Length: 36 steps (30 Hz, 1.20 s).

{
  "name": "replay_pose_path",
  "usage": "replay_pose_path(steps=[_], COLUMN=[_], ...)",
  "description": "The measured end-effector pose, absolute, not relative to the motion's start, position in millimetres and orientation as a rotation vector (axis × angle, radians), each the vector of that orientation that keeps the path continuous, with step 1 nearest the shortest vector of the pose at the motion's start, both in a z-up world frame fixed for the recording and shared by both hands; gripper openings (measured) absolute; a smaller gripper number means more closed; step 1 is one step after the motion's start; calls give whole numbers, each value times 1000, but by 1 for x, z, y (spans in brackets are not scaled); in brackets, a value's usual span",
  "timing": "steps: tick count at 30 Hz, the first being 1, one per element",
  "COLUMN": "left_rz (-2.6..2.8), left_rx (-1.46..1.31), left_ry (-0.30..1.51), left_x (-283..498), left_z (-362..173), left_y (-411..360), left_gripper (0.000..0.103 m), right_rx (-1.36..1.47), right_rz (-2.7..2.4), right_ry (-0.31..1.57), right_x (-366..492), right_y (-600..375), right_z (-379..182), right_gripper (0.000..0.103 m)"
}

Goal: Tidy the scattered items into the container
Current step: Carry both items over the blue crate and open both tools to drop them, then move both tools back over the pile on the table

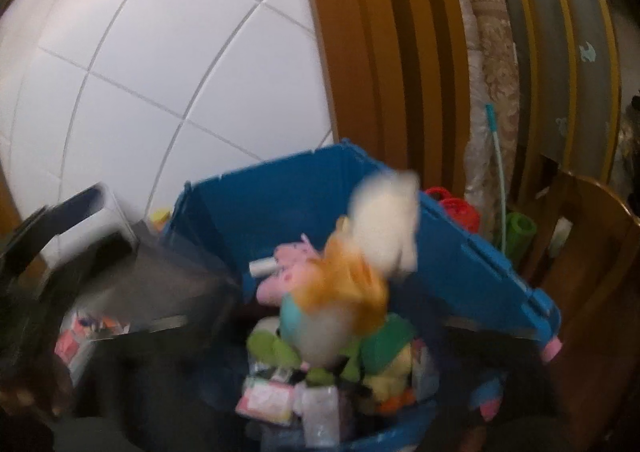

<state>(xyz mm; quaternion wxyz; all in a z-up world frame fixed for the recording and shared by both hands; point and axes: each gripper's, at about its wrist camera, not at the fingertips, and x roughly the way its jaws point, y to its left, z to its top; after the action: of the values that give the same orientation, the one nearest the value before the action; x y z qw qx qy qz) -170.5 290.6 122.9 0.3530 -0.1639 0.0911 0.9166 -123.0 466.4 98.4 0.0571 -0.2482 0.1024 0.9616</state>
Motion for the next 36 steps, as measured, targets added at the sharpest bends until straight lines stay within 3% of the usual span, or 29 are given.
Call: replay_pose_path(steps=[13, 24, 36], left_rz=[2518, 2747, 2920], left_rx=[-296, -276, -401], left_ry=[216, 111, 84], left_x=[-153, -106, -67], left_z=[148, 110, 59], left_y=[257, 88, -83], left_gripper=[103, 103, 103], right_rx=[-613, -513, -735], right_rz=[2997, 3205, 3437], right_ry=[277, 206, 82], right_x=[-86, -40, -32], right_y=[454, 375, 206], right_z=[130, 131, 87], right_gripper=[102, 103, 103])
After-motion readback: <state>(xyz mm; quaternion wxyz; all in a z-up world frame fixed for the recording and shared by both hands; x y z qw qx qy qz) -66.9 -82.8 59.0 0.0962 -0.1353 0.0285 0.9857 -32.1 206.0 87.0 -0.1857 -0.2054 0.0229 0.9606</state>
